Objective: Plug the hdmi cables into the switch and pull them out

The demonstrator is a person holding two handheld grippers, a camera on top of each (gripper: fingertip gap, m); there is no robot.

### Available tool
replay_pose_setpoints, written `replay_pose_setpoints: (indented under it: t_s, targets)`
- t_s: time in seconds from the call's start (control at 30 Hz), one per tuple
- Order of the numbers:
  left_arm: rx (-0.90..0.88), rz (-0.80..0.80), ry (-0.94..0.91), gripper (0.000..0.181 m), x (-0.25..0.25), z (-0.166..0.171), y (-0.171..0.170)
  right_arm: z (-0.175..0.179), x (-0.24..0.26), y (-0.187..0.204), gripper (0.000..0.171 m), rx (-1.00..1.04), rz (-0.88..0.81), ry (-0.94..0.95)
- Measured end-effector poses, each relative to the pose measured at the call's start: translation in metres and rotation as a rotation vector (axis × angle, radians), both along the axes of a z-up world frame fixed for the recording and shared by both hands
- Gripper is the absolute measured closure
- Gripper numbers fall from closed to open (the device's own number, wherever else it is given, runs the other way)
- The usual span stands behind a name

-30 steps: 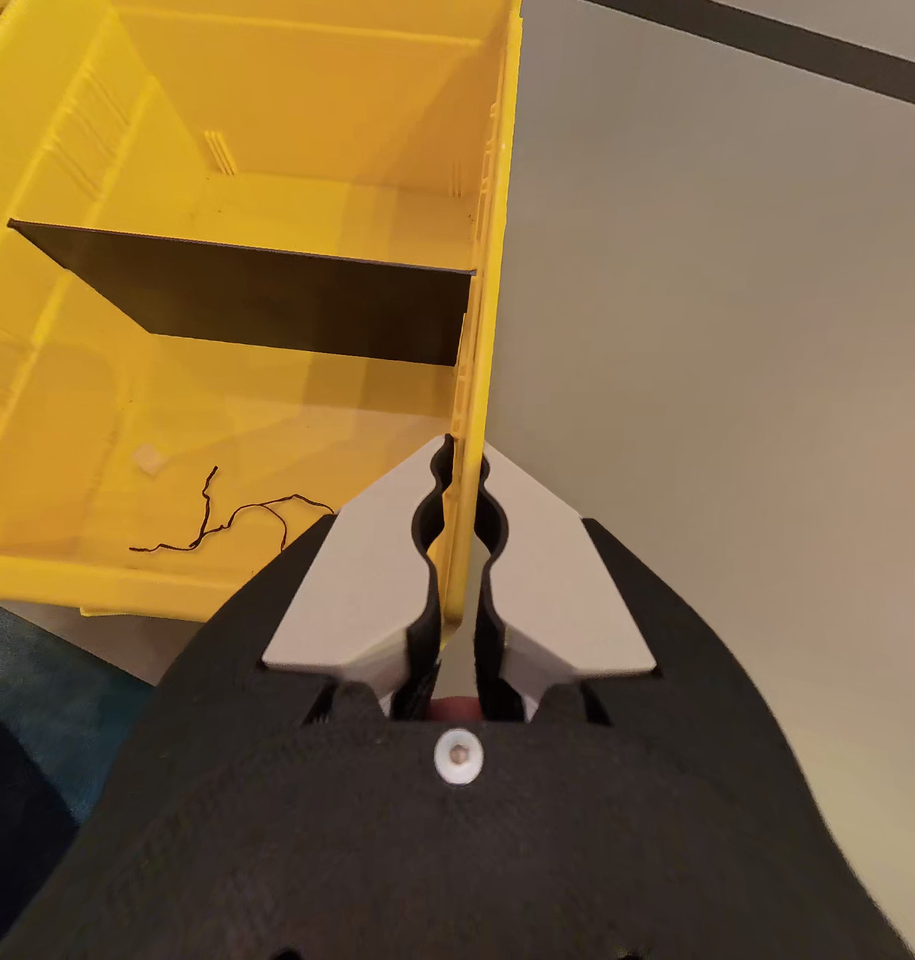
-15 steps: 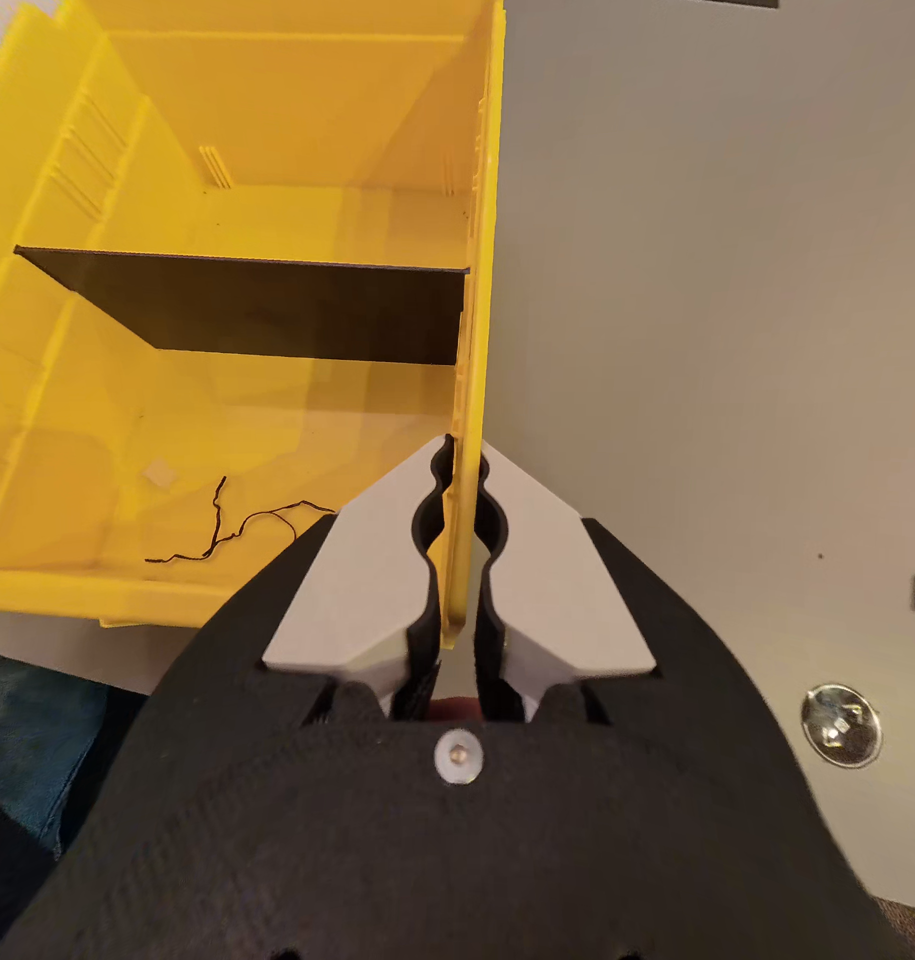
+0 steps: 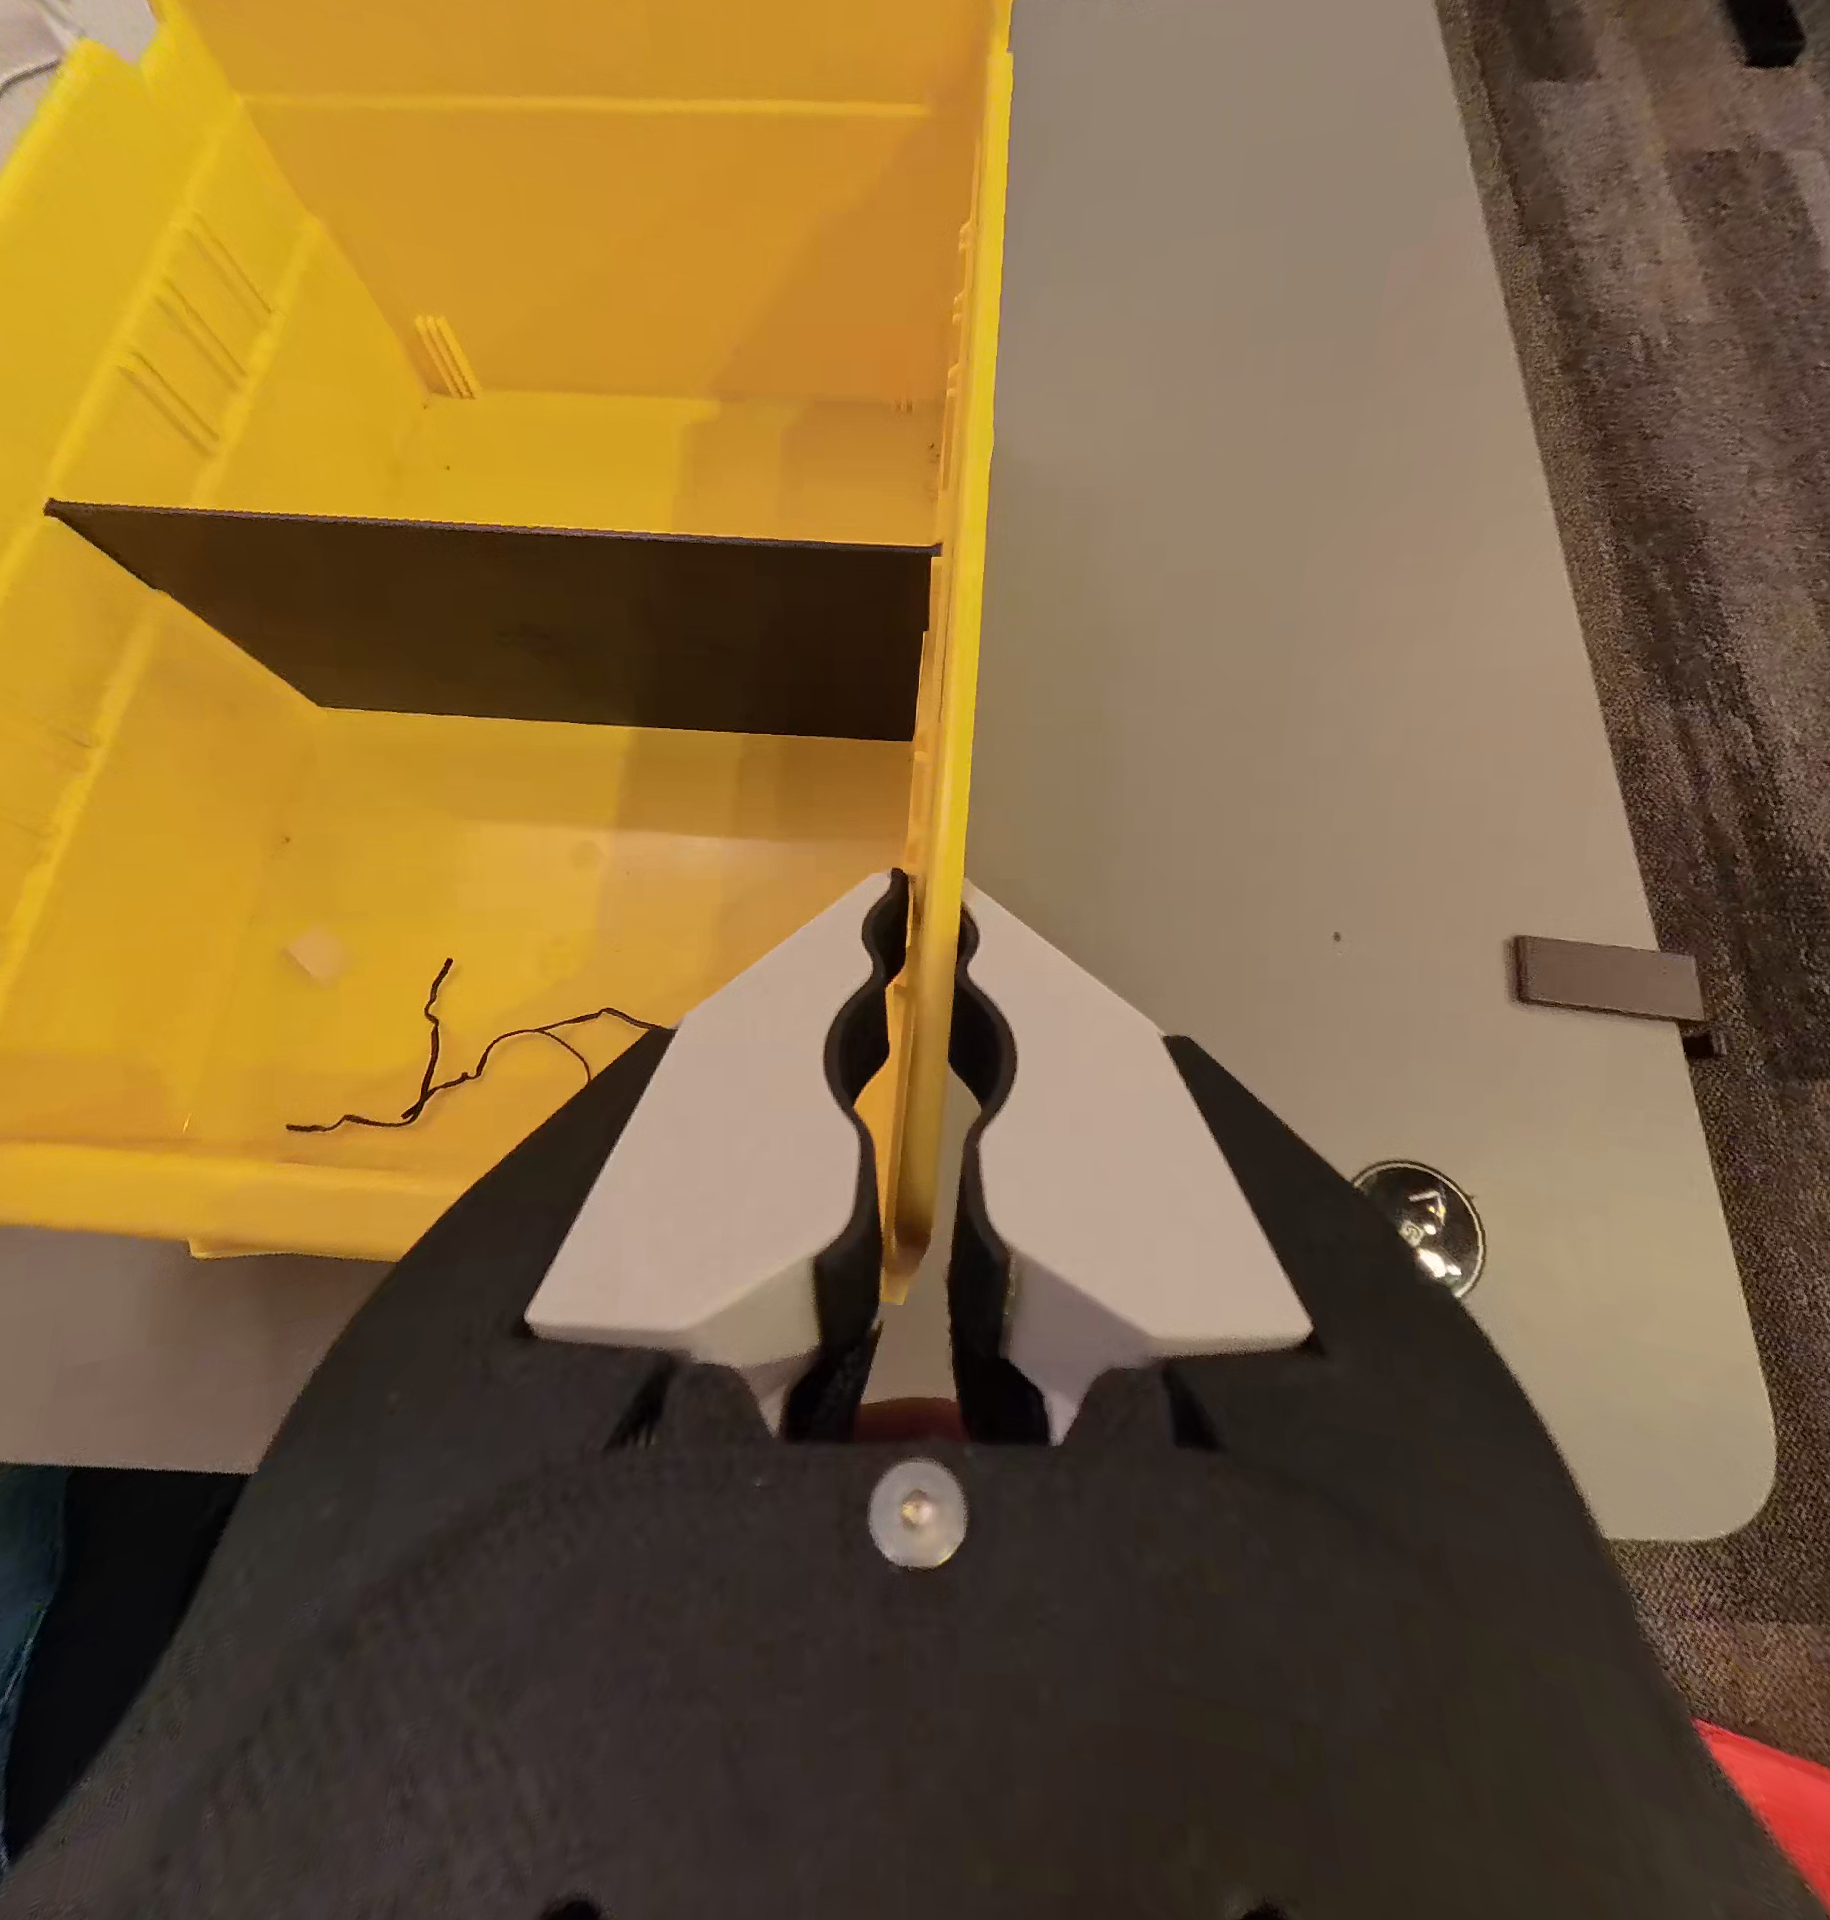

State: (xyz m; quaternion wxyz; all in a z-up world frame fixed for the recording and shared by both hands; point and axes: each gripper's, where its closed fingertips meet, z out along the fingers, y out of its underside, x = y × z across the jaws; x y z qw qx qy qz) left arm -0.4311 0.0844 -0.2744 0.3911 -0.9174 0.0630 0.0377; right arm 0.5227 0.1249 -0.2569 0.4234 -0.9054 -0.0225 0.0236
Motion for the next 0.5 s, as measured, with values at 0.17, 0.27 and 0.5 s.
replay_pose_setpoints:
  t_s: [0.17,0.27,0.5]
  targets:
    - [0.017,0.02,0.01,0.171,-0.005,0.0,0.008,0.001,0.001,0.0,0.169,0.001,-0.012,-0.005]
    - [0.032,0.016,0.031,0.158,-0.003,0.003,0.007,0.006,-0.002,0.002,0.155,0.028,-0.013,0.021]
    - [0.173,0.07,0.065,0.128,-0.012,0.047,-0.002,0.044,0.003,0.0,0.116,0.111,-0.072,-0.093]
